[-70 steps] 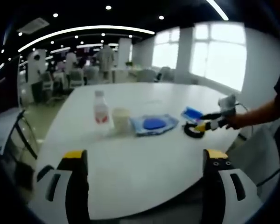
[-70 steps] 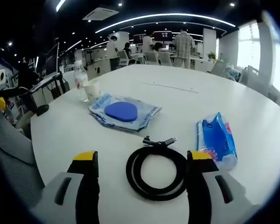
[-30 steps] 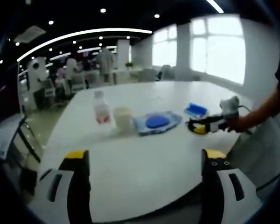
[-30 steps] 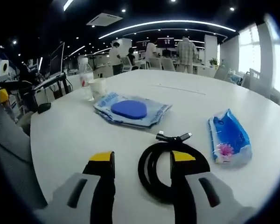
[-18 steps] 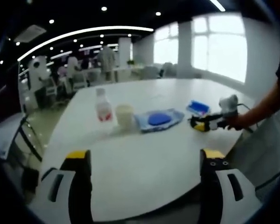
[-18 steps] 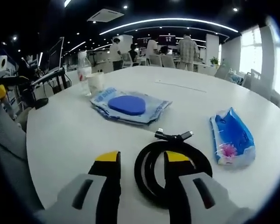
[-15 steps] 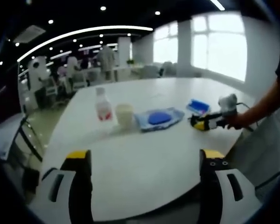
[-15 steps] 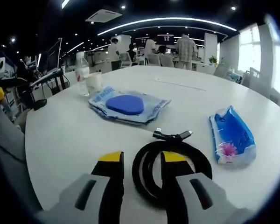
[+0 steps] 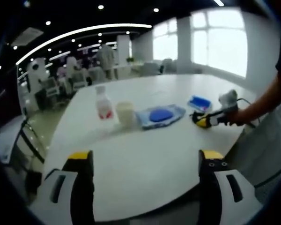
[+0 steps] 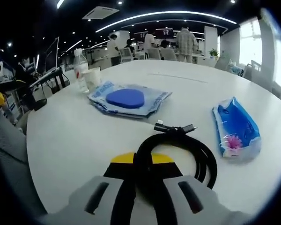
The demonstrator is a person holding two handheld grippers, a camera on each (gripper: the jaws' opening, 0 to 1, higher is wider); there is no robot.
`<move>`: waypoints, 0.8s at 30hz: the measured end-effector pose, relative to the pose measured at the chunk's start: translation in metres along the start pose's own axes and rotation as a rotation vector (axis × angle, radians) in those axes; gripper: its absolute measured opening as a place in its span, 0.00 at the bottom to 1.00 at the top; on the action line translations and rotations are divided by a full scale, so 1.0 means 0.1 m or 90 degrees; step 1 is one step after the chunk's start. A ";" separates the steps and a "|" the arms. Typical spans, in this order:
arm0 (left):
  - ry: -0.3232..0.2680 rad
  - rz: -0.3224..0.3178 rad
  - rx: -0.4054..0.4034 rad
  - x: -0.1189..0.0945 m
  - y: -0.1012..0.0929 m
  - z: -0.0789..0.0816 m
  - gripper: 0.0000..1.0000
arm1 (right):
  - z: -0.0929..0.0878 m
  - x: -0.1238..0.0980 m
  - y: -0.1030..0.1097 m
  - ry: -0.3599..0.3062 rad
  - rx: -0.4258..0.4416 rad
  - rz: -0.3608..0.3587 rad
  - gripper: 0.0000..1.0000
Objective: Arrange the tabletop items into an orderly group along one side of the table until the central work area is clear of visible clutter.
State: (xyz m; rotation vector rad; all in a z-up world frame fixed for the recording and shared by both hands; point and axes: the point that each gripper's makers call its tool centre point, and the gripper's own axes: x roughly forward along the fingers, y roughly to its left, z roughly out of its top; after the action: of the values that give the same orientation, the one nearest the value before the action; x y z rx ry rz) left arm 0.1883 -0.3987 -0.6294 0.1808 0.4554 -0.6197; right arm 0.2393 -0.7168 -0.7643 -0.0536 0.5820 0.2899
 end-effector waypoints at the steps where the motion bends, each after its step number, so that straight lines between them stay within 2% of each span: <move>1: 0.000 0.000 0.001 0.00 0.00 0.00 0.89 | 0.01 -0.01 0.00 0.000 0.001 0.001 0.07; 9: 0.001 0.000 0.009 0.00 0.00 0.00 0.88 | 0.04 -0.08 0.04 0.003 -0.025 0.003 0.05; 24: -0.004 0.002 0.013 0.00 0.00 0.00 0.87 | 0.10 -0.16 0.18 0.001 -0.031 0.023 0.04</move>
State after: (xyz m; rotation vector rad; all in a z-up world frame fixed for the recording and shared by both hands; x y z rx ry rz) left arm 0.1883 -0.3986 -0.6288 0.1991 0.4425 -0.6212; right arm 0.2270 -0.7026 -0.7463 -0.0905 0.5782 0.3399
